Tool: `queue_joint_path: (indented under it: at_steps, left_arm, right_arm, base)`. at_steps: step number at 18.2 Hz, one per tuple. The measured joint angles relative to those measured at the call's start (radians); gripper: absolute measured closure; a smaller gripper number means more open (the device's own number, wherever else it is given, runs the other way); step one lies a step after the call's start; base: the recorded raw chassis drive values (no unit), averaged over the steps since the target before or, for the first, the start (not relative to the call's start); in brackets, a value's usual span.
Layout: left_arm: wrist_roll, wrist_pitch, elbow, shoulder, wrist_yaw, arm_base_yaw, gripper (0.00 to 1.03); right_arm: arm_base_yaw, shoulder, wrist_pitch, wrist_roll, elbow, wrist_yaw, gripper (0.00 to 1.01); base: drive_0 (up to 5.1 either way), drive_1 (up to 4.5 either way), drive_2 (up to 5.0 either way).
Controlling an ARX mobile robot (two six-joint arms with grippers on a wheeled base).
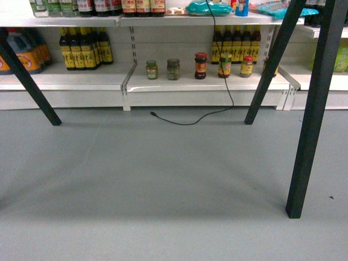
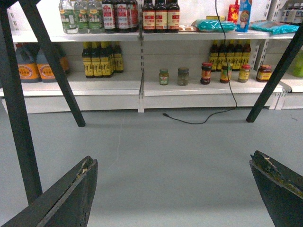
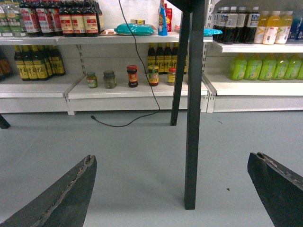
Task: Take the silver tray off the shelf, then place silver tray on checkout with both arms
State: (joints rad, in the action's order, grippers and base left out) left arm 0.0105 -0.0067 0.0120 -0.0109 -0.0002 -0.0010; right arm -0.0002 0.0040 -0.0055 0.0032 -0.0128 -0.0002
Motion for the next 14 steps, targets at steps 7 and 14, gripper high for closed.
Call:
queue_joint_path:
  at_steps: [7, 14]
  left_arm:
    - [0.000, 0.000, 0.000, 0.000, 0.000, 0.000, 0.05]
    - [0.000, 0.000, 0.000, 0.000, 0.000, 0.000, 0.05]
  right_arm:
    - [0.000, 0.000, 0.000, 0.000, 0.000, 0.000, 0.03]
    - [0.000, 0.000, 0.000, 0.000, 0.000, 0.000, 0.03]
  base:
    - [0.0, 0.00, 0.0]
    - [0.0, 0.00, 0.0]
